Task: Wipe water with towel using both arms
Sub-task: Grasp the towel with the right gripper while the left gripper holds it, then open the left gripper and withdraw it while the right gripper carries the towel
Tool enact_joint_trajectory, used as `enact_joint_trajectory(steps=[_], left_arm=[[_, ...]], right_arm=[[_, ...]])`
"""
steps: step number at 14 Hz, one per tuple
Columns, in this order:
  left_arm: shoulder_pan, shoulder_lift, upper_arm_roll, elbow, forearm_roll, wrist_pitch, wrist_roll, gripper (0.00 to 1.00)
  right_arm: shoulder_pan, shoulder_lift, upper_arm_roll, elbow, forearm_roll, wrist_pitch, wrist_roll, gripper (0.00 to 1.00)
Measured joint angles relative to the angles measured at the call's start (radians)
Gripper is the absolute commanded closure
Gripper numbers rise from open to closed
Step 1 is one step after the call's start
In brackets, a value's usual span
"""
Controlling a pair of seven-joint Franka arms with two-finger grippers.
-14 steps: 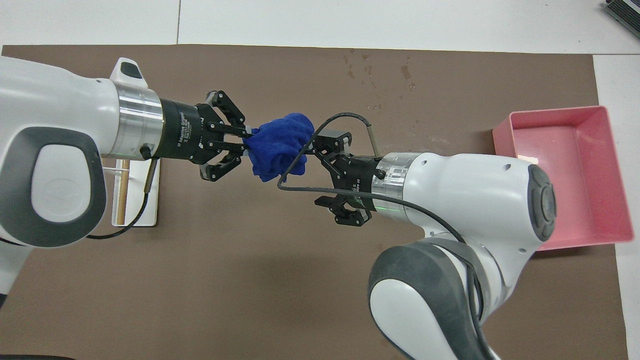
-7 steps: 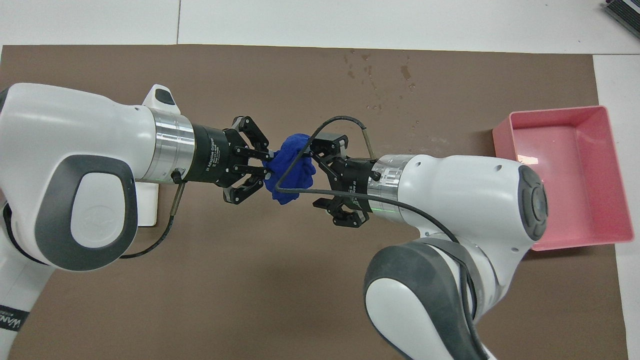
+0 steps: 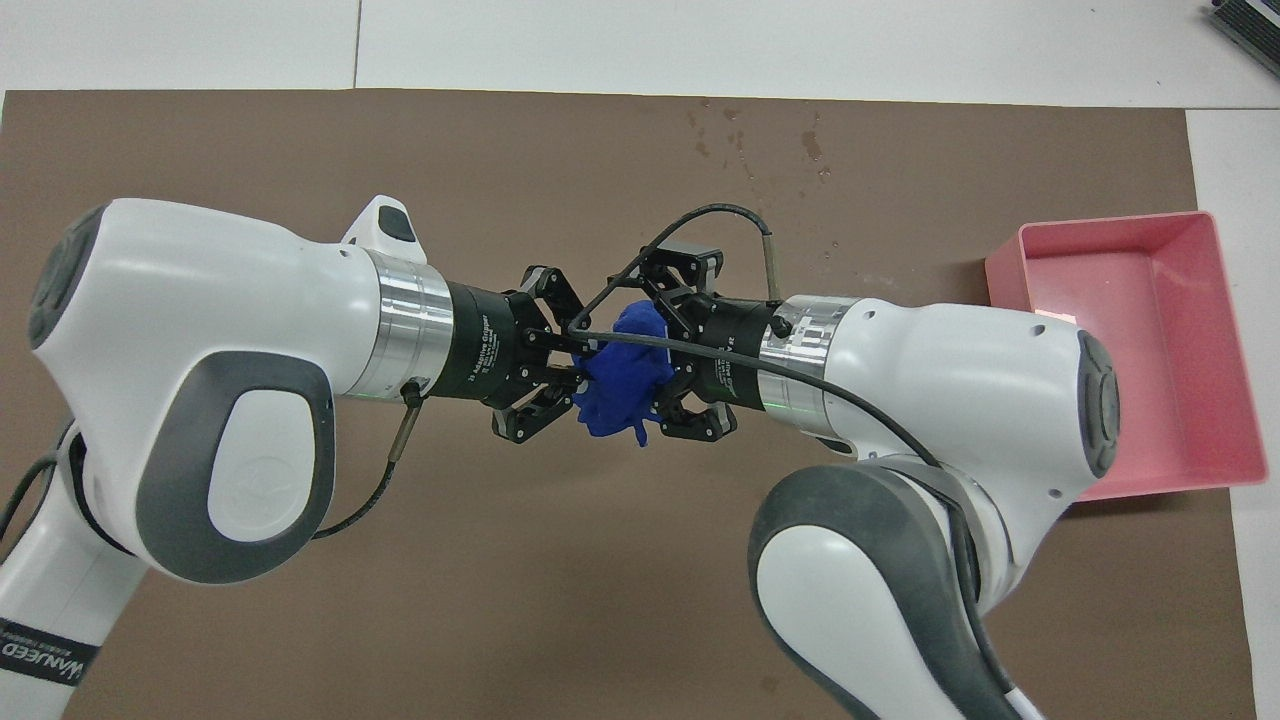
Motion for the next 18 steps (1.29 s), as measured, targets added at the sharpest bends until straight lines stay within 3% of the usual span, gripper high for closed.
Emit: enact_joint_trajectory(steps=[3,4,7,14,15,16,17,18], left_arm=[[0.001,-0.015,0.012,0.000,-0.038,0.012,0.016,1.00],[0.002,-0.023,0.015,0.000,-0.048,0.020,0.018,1.00],[0.000,-0.031,0.012,0.000,-0.067,0.055,0.018,1.00],[0.000,-0.031,0.011,-0.007,-0.070,0.068,0.018,1.00],[-0.001,-0.031,0.011,-0.010,-0.070,0.068,0.019,0.88],[-0.001,-0.031,0.010,-0.015,-0.070,0.067,0.022,0.30],[-0.003,-0.031,0.006,-0.019,-0.070,0.067,0.023,0.00],[-0.004,-0.031,0.003,-0.019,-0.070,0.073,0.023,0.00]], right_arm=[[0.000,0.000,0.000,-0.009,0.001,0.000,0.019,0.00],[0.000,0.000,0.000,-0.015,0.002,0.003,0.019,0.22],[0.005,0.000,0.003,-0.021,0.002,0.034,0.017,1.00],[0.002,-0.001,-0.001,-0.022,0.002,0.014,-0.074,1.00],[0.000,-0.002,-0.005,-0.021,0.001,-0.018,-0.124,1.00],[-0.010,-0.003,-0.008,-0.017,-0.006,-0.062,-0.182,1.00],[-0.028,-0.006,-0.009,-0.010,-0.024,-0.119,-0.238,1.00],[-0.049,-0.010,-0.009,-0.005,-0.056,-0.187,-0.288,1.00]])
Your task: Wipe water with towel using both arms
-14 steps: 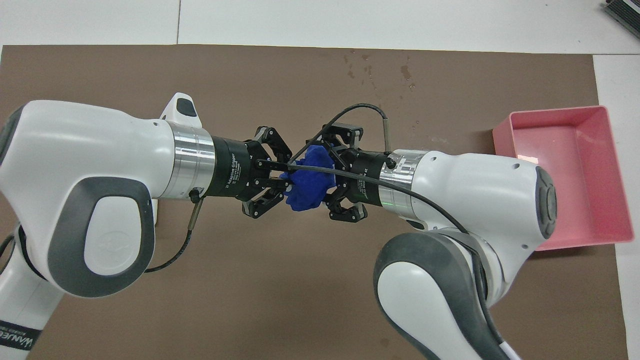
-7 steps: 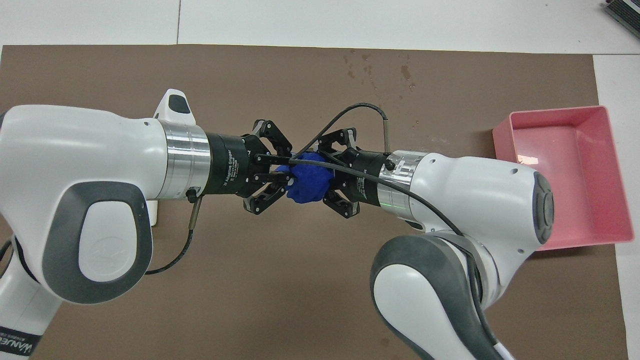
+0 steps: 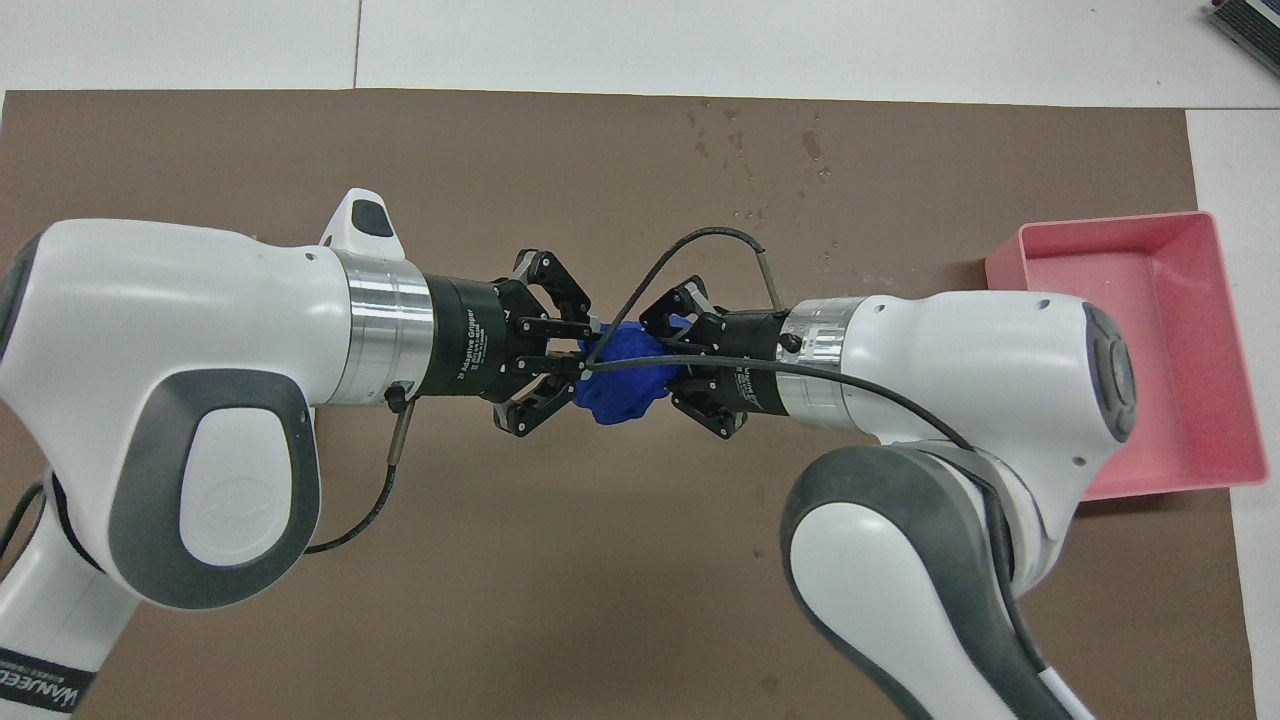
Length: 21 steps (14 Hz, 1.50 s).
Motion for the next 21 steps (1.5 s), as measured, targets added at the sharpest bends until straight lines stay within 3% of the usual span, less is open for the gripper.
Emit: enact_joint_trajectory(steps=[3,7,9,12,15,21], left_arm=[[0.005,-0.010,0.016,0.022,0.028,0.022,0.005,0.00],[0.011,-0.007,0.023,0.088,0.373,0.024,0.022,0.00],[0.035,-0.003,0.026,0.097,0.454,0.024,0.153,0.00],[0.116,0.004,0.031,0.099,0.576,-0.010,0.477,0.00],[0.218,0.006,0.035,0.128,0.620,-0.122,0.844,0.00],[0.353,0.013,0.038,0.214,0.736,-0.415,1.358,0.00]], right_arm=[[-0.040,-0.010,0.000,-0.002,-0.155,-0.174,-0.131,1.00],[-0.044,-0.023,0.002,-0.004,-0.396,-0.287,-0.270,1.00],[-0.102,-0.026,0.002,-0.009,-0.450,-0.309,-0.428,1.00],[-0.274,-0.023,-0.003,-0.025,-0.498,-0.314,-0.785,1.00],[-0.346,0.025,-0.009,-0.062,-0.509,-0.248,-0.958,1.00],[-0.267,0.198,0.009,-0.091,-0.514,0.008,-0.968,1.00]])
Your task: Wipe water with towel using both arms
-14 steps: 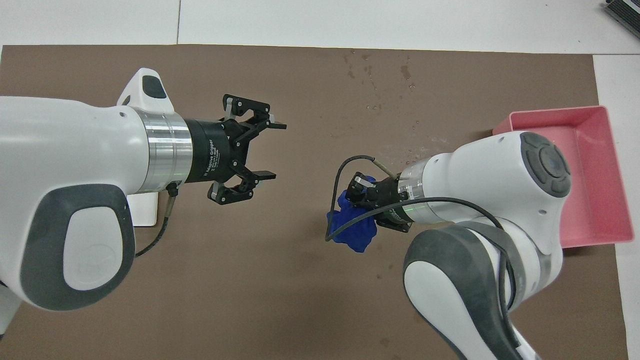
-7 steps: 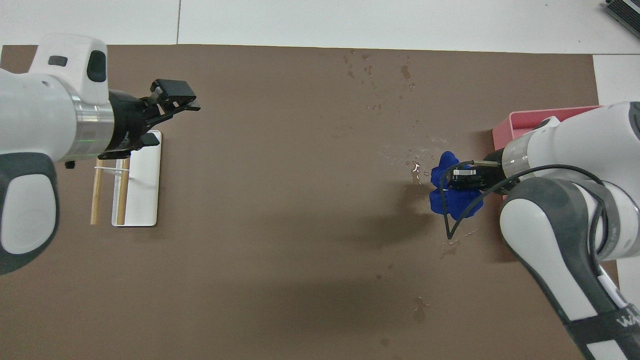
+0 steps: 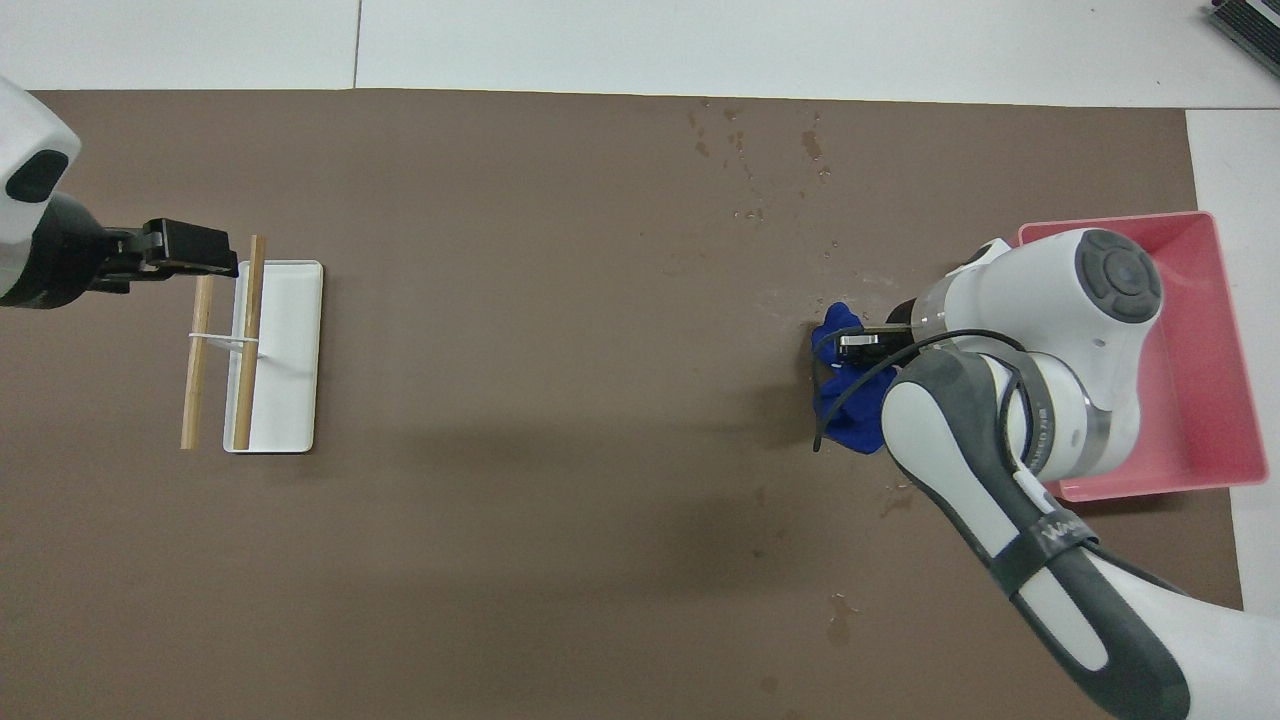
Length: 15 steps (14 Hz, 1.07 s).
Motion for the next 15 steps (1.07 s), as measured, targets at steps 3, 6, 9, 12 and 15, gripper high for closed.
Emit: enact_joint_trajectory(steps=[3,6,9,12,15], left_arm=[[0.002,0.000,0.008,0.056,0.017,-0.155,0.124,0.00],[0.000,-0.001,0.007,0.072,0.019,-0.246,0.153,0.00],[-0.006,-0.002,-0.002,0.100,0.023,-0.253,0.154,0.00],[-0.012,-0.004,-0.005,0.101,0.080,-0.241,0.154,0.00],[-0.011,-0.004,-0.001,0.101,0.082,-0.236,0.149,0.00]], right_arm=[[0.004,0.046,-0.001,-0.002,-0.001,0.111,-0.048,1.00],[0.000,0.095,-0.003,0.010,-0.001,0.198,-0.126,1.00],[-0.010,0.125,-0.004,0.067,-0.001,0.208,-0.158,1.00],[-0.008,0.174,-0.003,0.166,-0.002,0.208,-0.158,1.00],[-0.008,0.261,-0.003,0.276,-0.065,0.208,-0.179,1.00]])
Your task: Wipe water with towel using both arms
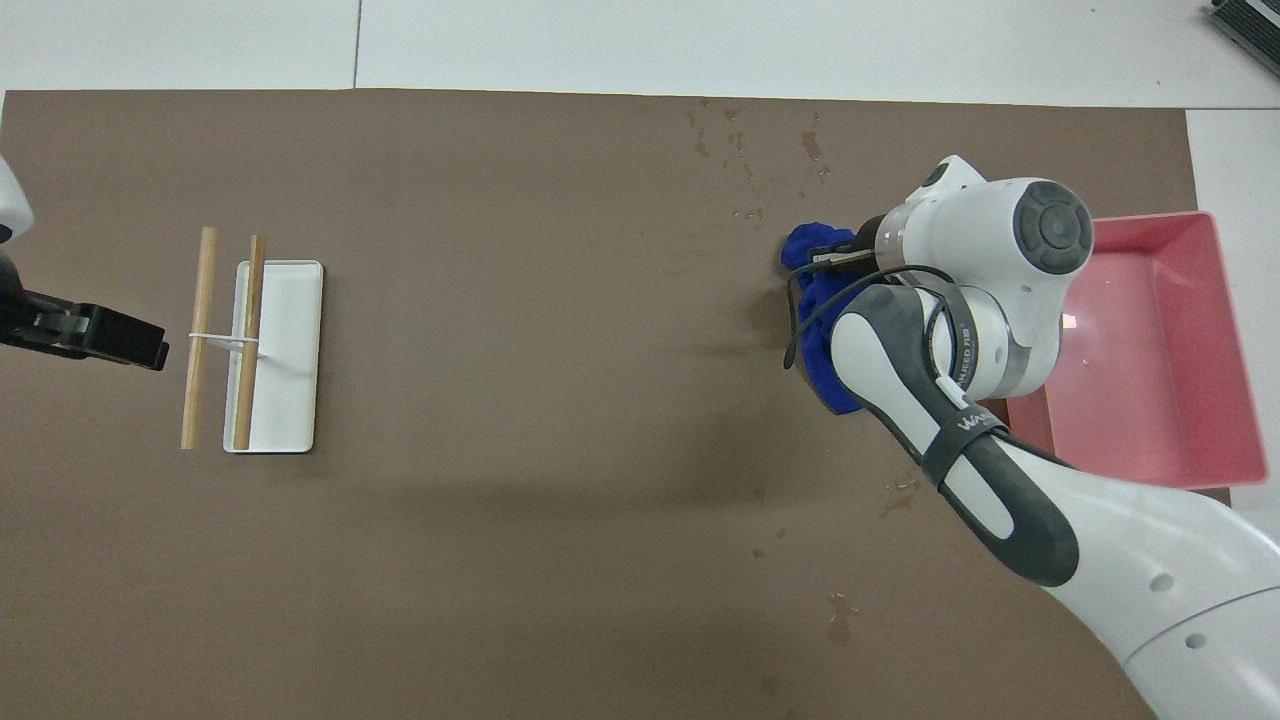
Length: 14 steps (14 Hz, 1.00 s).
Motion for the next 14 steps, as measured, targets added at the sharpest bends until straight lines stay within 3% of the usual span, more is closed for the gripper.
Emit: enact_joint_trajectory(steps=[6,14], left_arm=[[-0.001,-0.001,-0.002,-0.008,-0.002,-0.001,-0.013,0.00],[0.002,-0.010,0.009,-0.028,-0.002,-0.001,-0.021,0.00]], right_arm=[[0.016,0.097,0.002,0.056,-0.077,0.072,-0.011,1.00],[0.021,0.070,0.002,-0.002,-0.076,0.076,-0.011,1.00]])
